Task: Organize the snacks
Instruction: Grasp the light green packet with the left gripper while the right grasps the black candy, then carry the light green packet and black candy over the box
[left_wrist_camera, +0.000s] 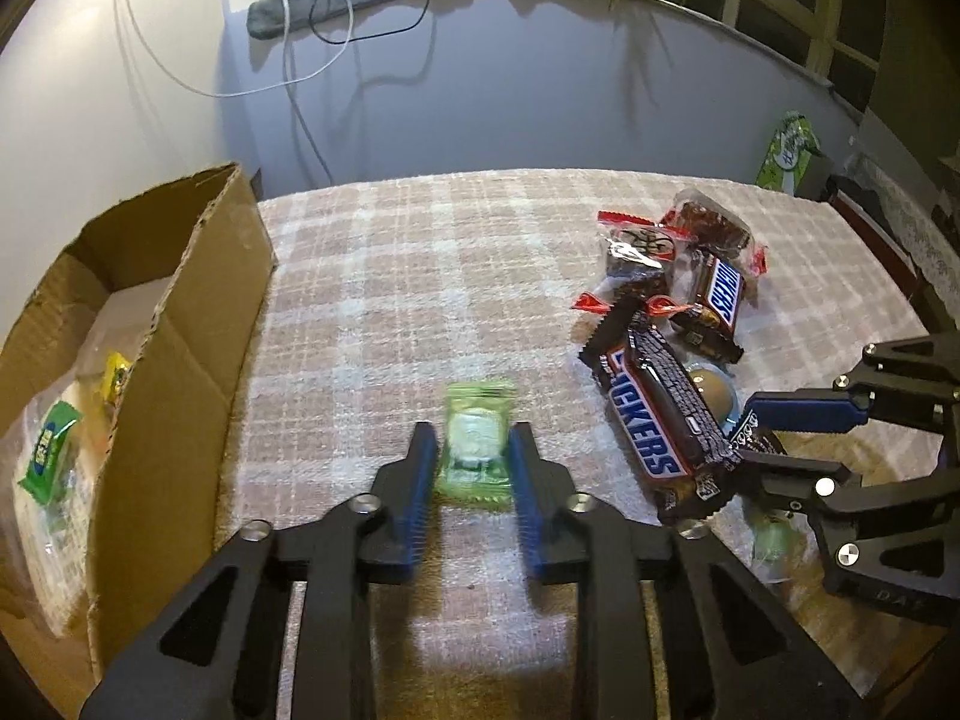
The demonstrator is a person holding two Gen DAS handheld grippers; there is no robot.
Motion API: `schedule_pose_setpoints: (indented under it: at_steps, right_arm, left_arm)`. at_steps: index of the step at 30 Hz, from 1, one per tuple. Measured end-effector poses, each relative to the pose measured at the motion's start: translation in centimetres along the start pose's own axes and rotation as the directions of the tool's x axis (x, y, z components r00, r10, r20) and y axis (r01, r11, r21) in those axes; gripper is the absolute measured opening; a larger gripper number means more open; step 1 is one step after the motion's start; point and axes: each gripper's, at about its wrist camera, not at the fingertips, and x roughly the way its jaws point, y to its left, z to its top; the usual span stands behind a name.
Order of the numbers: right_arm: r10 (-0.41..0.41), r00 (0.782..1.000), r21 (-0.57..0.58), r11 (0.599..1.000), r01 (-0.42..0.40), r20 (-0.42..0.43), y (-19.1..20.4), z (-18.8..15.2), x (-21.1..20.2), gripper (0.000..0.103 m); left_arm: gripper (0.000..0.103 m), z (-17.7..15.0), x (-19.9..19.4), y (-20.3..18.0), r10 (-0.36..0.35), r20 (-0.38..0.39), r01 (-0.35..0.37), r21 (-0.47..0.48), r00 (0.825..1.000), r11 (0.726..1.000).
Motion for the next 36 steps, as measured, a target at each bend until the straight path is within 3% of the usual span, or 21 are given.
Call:
schedule_pose_setpoints:
  at_steps: [10, 22, 36]
  right_arm:
    - [0.053, 0.997, 0.108, 0.992, -0.060, 0.060, -1.9, -0.8, -1.2, 0.029]
    - [0.059, 0.985, 0.142, 0.986, -0.082, 0.162, -2.6, -0.2, -5.5, 0.029]
    - [0.085, 0.957, 0.071, 0.991, -0.109, 0.277, 0.5, 4.2, -8.9, 0.029]
  left_arm:
    - [0.021, -0.1, -0.7, 0.7, -0.030, 0.018, 0.030, -0.044, 0.999, 0.999]
    - [0.021, 0.4, -5.0, 1.4, -0.056, 0.114, 0.064, -0.070, 0.992, 0.996]
    - [0.021, 0.8, -9.9, 5.8, 0.034, 0.210, -0.006, -0.133, 0.977, 0.991]
